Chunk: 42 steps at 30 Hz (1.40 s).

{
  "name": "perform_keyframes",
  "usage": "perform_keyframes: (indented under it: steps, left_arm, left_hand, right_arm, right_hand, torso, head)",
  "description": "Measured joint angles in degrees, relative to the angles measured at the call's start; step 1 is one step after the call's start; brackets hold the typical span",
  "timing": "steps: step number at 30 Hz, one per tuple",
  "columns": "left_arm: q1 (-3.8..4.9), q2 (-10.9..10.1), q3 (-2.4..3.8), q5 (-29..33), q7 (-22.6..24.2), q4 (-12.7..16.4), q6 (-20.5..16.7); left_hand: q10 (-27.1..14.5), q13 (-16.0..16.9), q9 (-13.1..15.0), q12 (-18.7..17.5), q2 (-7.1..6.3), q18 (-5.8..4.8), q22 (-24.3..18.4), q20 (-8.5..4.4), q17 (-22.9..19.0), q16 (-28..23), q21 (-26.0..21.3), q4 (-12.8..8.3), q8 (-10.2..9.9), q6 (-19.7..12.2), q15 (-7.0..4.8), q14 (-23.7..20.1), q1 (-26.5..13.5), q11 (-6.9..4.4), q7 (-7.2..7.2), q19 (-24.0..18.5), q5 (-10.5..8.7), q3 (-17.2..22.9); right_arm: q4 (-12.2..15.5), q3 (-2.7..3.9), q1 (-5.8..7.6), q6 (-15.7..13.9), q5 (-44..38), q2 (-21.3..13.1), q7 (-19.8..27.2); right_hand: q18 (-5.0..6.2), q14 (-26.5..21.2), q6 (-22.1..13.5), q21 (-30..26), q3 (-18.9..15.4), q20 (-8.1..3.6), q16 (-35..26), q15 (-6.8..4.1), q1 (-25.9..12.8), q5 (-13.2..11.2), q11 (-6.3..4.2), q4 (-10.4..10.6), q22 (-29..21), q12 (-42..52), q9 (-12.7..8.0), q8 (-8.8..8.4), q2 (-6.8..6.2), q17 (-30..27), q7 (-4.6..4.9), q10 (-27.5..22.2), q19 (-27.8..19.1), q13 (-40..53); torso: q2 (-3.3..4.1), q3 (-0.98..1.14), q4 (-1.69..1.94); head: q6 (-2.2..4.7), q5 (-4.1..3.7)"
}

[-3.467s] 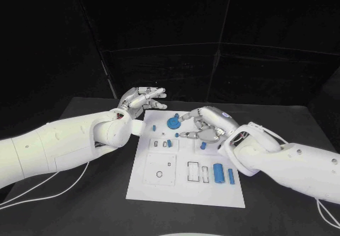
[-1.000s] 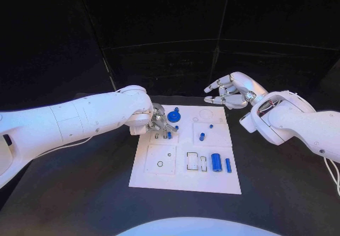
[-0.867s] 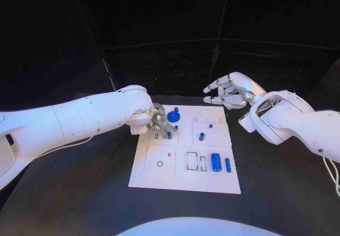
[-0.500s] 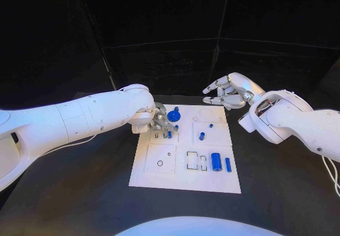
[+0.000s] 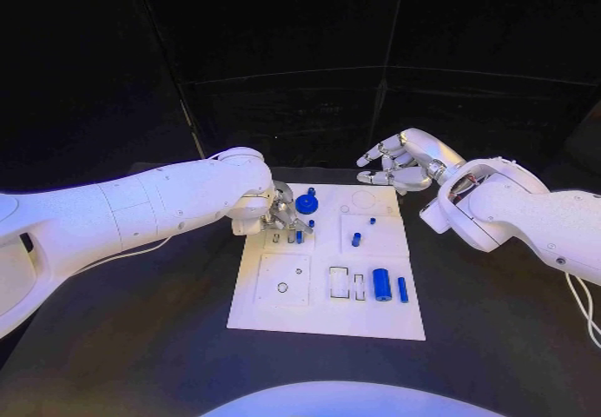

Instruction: Assemble the parts on the task board

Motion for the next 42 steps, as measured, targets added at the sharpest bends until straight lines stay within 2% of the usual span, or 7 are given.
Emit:
perform_keyframes:
  steps: [7,23,31,34,37,39,42]
  left_arm:
    - [0.00,0.3,0.00,-0.2,0.0,-0.4,0.5]
    - [-0.01,0.9,-0.01,-0.3,0.0,-1.0,1.8]
    - [0.04,0.9,0.05,0.1,0.0,-1.2,1.7]
    - [0.13,0.7,0.06,0.4,0.0,-1.2,1.4]
    - [0.12,0.6,0.05,0.7,0.0,-1.2,1.1]
    - [0.10,0.5,0.02,0.8,0.0,-1.1,0.7]
    - [0.01,0.2,-0.02,1.3,0.1,-1.1,0.3]
  left_hand:
    - [0.0,0.1,0.6,0.0,0.95,0.00,0.4,0.00,0.0,0.0,0.0,-1.6,0.6,-0.4,0.00,0.0,1.9,0.00,0.00,0.0,0.00,1.3]
    - [0.0,0.1,1.0,0.0,0.85,0.00,0.5,0.00,0.0,0.0,0.0,-2.7,1.0,-0.4,0.00,0.0,2.8,0.00,-0.01,0.0,0.00,2.1]
    - [-0.4,0.1,1.5,-0.2,2.75,0.00,0.7,-0.10,0.0,0.0,0.2,-8.8,1.5,-1.6,-0.11,0.1,9.5,-0.21,-0.81,-0.1,-0.08,8.4]
    - [-0.6,-0.2,1.5,-0.6,2.85,0.00,0.7,-0.20,0.0,0.0,0.2,-9.1,1.3,-2.2,-0.41,0.0,11.0,-0.42,-0.92,-0.2,-0.24,9.9]
    - [-0.6,-0.7,2.5,-1.3,2.53,0.00,0.7,-0.33,0.0,0.0,0.2,-6.7,2.0,-3.2,-0.41,0.0,11.3,-0.42,-0.33,-0.3,0.04,12.4]
    - [-0.6,-1.0,3.4,-1.6,1.32,0.00,0.8,-0.33,0.0,0.0,0.2,-5.2,2.8,-3.5,-0.41,0.0,9.9,-0.42,-0.21,-0.3,0.05,15.4]
    - [-0.6,-1.1,5.0,-1.6,-2.74,0.00,0.9,-0.33,0.0,0.0,0.2,-8.2,4.4,-3.8,-0.41,0.0,3.0,-0.41,0.11,-0.3,0.05,28.2]
  right_arm:
    - [-0.3,0.00,0.00,0.3,0.2,0.3,-0.1]
    - [-1.2,0.00,0.00,0.9,0.7,1.0,-0.1]
    - [-1.5,0.00,0.00,1.1,0.9,1.3,-0.2]
    - [-1.7,0.00,0.00,1.2,0.9,1.4,-0.2]
    - [-1.9,-0.01,0.00,1.3,0.9,1.6,-0.3]
    - [-2.0,-0.01,0.00,1.4,0.9,1.7,-0.4]
    - [-2.1,-0.01,0.00,1.4,1.0,1.8,-0.5]
  right_hand:
    - [0.00,0.0,0.0,0.0,0.0,0.00,0.0,0.00,0.0,0.0,0.00,0.0,0.0,0.0,0.0,0.34,0.00,0.0,0.00,0.0,0.0,0.0]
    - [0.00,0.0,0.0,0.0,0.0,0.00,0.0,0.00,0.0,0.0,0.00,0.3,0.2,0.2,0.0,0.34,0.00,0.3,0.00,0.0,0.0,0.1]
    - [0.00,0.0,0.0,0.0,0.0,0.00,0.0,0.00,0.0,0.0,0.00,0.3,0.1,0.2,0.0,0.34,0.00,0.3,0.00,0.0,0.0,0.1]
    - [0.00,0.0,0.0,0.0,0.0,0.00,0.0,0.00,0.0,0.0,0.00,0.3,0.1,0.2,0.0,0.34,0.00,0.3,0.00,0.0,0.0,0.1]
    - [0.00,0.0,0.0,0.0,0.1,0.00,0.0,0.00,0.0,0.0,0.00,0.4,0.1,0.2,0.0,0.34,0.00,0.3,0.00,0.0,0.0,0.1]
    - [0.00,0.0,0.0,0.0,0.1,0.00,0.0,0.00,0.0,0.0,0.00,0.5,0.0,0.2,0.0,0.34,0.00,0.2,0.00,0.0,0.0,0.1]
    - [0.00,0.0,0.0,0.0,0.1,0.00,0.0,0.00,0.0,0.0,0.00,0.5,-0.1,0.2,0.0,0.34,0.00,0.2,0.00,0.0,0.0,0.1]
  torso:
    - [0.03,-0.01,0.00]
    - [0.03,0.02,0.00]
    - [0.03,0.02,0.00]
    - [0.03,0.02,0.00]
    - [0.03,0.02,0.01]
    - [0.03,0.02,0.03]
    - [0.04,0.00,0.04]
  head:
    - [-0.16,-0.08]
    - [-0.44,-0.12]
    - [-0.66,-0.16]
    - [-0.68,-0.17]
    - [-0.68,-0.15]
    - [-0.63,-0.12]
    - [-0.62,-0.04]
